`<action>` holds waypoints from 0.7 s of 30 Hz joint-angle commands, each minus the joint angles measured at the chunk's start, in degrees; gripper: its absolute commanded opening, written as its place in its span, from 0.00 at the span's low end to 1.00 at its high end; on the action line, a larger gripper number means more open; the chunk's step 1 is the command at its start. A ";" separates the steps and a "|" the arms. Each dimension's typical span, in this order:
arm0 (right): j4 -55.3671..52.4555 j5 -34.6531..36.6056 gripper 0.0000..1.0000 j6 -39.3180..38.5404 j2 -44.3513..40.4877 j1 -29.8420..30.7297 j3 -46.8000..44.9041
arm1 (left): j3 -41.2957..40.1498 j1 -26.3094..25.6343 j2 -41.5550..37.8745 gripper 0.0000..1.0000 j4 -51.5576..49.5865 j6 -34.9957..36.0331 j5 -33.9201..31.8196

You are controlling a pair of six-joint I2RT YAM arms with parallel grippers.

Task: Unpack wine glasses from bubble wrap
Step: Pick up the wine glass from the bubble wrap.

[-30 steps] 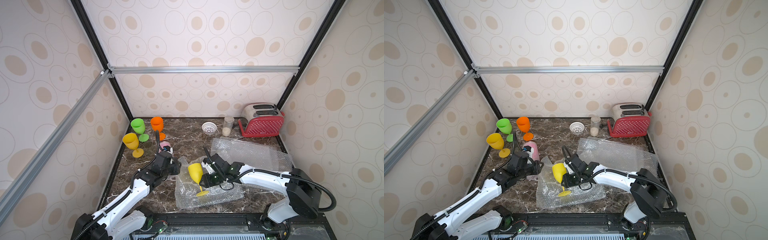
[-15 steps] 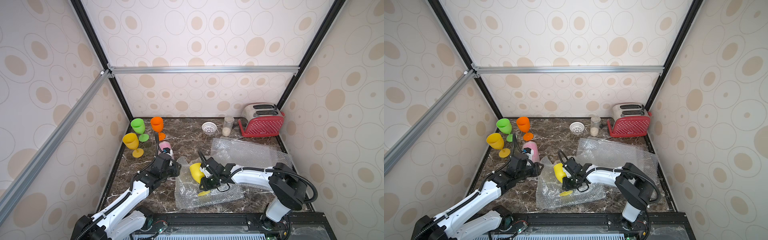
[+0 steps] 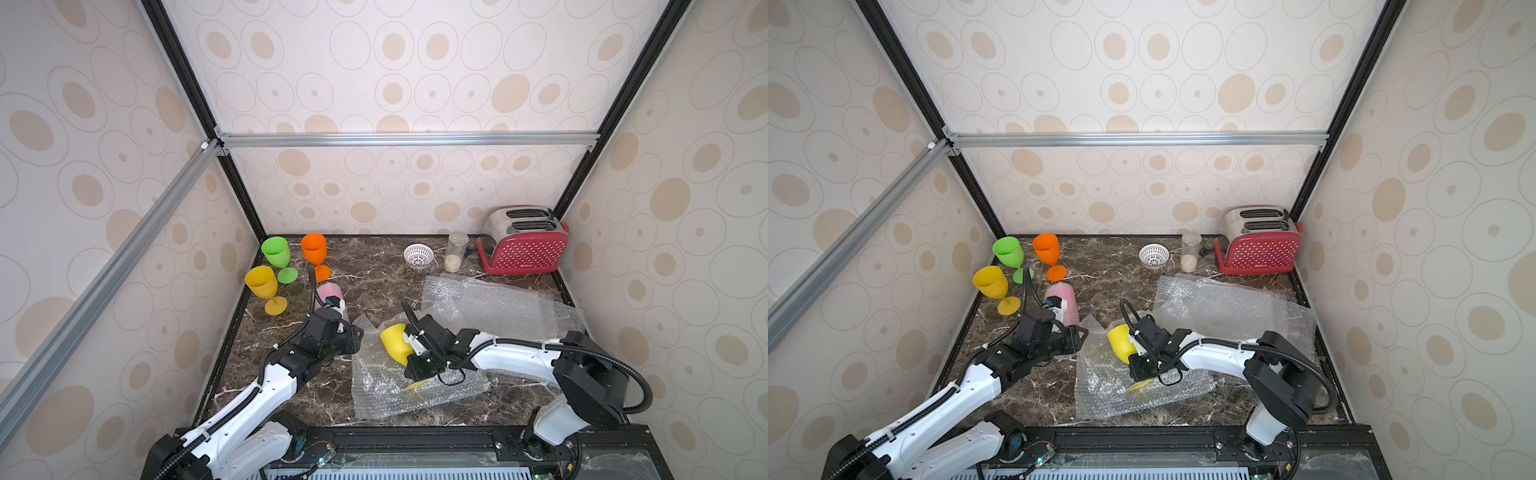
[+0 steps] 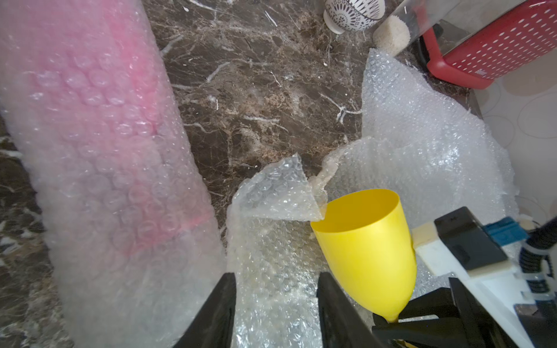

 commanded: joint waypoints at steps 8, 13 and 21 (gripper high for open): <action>5.59 5.37 0.09 -10.05 -13.06 -0.04 -6.67 | 3.34 0.28 0.44 0.46 3.61 -1.51 5.79; 8.89 7.95 0.09 -17.50 -16.89 0.03 -9.73 | 5.56 0.52 1.92 0.46 4.81 -1.87 9.40; 12.83 12.62 0.08 -27.63 -23.17 2.50 -14.91 | 6.08 0.61 4.85 0.45 10.08 -3.34 19.39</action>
